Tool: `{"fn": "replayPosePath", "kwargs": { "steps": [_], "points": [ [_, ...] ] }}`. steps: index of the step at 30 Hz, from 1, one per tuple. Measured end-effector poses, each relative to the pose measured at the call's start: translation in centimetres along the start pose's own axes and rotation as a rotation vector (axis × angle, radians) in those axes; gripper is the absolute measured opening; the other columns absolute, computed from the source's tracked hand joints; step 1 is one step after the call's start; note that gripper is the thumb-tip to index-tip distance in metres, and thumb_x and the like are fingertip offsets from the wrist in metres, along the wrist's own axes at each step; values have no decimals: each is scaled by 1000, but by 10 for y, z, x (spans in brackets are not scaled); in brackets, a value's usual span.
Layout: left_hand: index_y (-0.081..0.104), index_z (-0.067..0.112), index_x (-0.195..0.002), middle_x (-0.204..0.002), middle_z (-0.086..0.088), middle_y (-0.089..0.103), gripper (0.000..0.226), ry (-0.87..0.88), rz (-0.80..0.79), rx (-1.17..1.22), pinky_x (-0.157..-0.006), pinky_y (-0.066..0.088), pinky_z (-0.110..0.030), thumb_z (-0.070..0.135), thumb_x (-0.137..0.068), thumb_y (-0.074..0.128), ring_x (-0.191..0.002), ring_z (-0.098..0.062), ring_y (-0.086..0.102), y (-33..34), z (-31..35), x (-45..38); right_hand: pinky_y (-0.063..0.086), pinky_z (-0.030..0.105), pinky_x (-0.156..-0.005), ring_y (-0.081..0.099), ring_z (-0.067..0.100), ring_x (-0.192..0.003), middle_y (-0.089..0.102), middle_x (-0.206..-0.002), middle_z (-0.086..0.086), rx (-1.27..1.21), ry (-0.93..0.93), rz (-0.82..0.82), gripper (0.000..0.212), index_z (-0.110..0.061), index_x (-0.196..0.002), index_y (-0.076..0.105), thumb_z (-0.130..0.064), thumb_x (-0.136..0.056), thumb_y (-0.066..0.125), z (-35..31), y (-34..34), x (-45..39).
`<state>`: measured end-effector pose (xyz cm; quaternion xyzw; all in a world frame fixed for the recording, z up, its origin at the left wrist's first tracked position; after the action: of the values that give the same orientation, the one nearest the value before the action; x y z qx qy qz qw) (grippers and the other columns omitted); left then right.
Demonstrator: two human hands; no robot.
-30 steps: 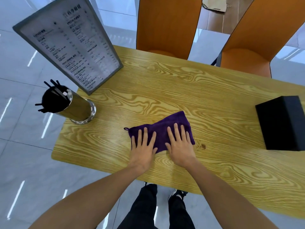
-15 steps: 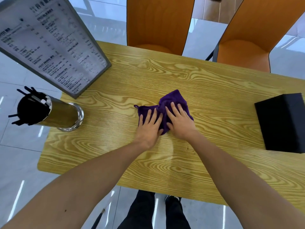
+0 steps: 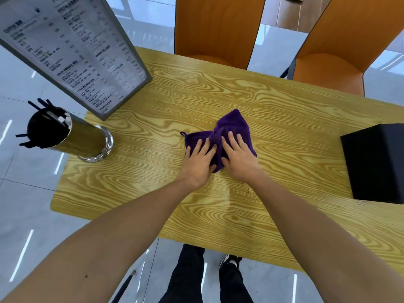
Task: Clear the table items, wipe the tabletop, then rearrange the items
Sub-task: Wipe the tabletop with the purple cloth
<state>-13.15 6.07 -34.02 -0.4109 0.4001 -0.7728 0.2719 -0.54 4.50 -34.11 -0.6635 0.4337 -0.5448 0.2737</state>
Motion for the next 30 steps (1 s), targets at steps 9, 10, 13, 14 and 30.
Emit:
{"fn": "replayPosePath", "kwargs": {
  "steps": [9, 10, 13, 14, 30],
  "points": [
    [3, 27, -160, -169, 0, -3, 66, -110, -4, -25, -125, 5, -48, 39, -105, 39, -155, -23, -7, 49, 1, 99, 6, 45, -127, -18, 26, -154, -18, -167, 3, 63, -95, -53, 66, -21, -161, -4, -35, -108, 32, -38, 53, 77],
    [2, 27, -160, -169, 0, -4, 66, -121, -4, -34, -125, 4, -48, 39, -105, 37, -155, -23, -7, 54, 3, 111, 6, 45, -127, -18, 26, -154, -19, -167, 3, 70, -106, -63, 66, -20, -161, -5, -35, -108, 32, -41, 61, 86],
    [4, 25, -160, -169, -2, -4, 65, -160, -5, -58, -124, 4, -49, 42, -106, 35, -155, -24, -7, 72, 7, 145, 7, 48, -126, -18, 27, -153, -16, -166, 4, 89, -128, -75, 66, -18, -162, -1, -34, -107, 32, -49, 83, 114],
    [8, 23, -160, -169, -4, 0, 65, -174, -5, -62, -124, 6, -50, 42, -105, 37, -155, -25, -4, 79, 8, 156, 10, 49, -126, -14, 29, -154, -11, -167, 6, 104, -134, -69, 65, -17, -162, 3, -35, -106, 32, -51, 89, 122],
    [15, 20, -159, -167, -16, 5, 68, -197, -18, -128, -120, 10, -61, 49, -100, 30, -153, -36, 0, 72, -22, 116, -6, 43, -125, -22, 26, -152, -21, -165, 3, 147, -228, -42, 65, -21, -159, -11, -41, -106, 20, -53, 66, 71]
  ]
}}
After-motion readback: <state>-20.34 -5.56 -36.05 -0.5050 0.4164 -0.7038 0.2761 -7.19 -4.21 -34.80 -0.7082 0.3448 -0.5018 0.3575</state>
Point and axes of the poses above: each hand's wrist, its own x-axis away from the middle knuckle, its own y-axis out of the palm, z = x × y, the point moved 8 cm from there along -x, towards the middle knuckle
